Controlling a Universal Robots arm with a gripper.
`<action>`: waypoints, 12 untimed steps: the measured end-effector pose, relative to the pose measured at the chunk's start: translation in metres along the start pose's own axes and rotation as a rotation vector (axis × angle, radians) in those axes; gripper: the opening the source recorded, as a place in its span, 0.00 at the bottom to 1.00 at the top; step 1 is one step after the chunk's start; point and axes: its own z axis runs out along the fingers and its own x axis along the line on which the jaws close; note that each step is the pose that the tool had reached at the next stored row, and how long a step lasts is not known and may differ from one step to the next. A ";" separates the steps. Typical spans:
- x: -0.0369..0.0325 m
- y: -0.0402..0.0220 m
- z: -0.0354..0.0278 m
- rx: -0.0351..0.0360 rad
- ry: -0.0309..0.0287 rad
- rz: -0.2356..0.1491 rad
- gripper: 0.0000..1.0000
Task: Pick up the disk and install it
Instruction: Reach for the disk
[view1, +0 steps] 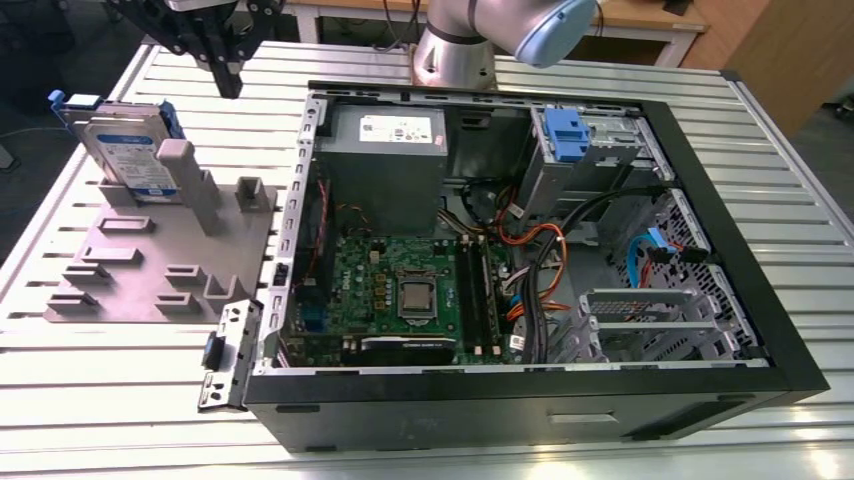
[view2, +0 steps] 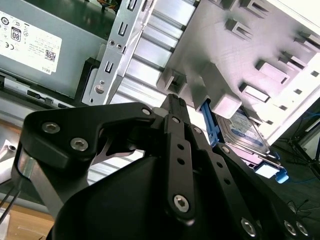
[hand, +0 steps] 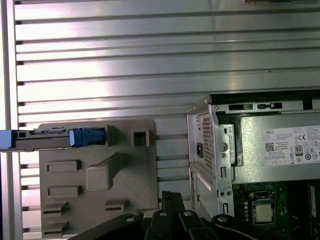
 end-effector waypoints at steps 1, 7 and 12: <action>0.0000 0.0000 0.0000 0.0000 0.0000 0.000 0.11; 0.0004 0.0008 0.0000 0.0000 0.0000 0.000 0.11; 0.0016 0.0032 0.0001 0.0000 0.0000 0.000 0.11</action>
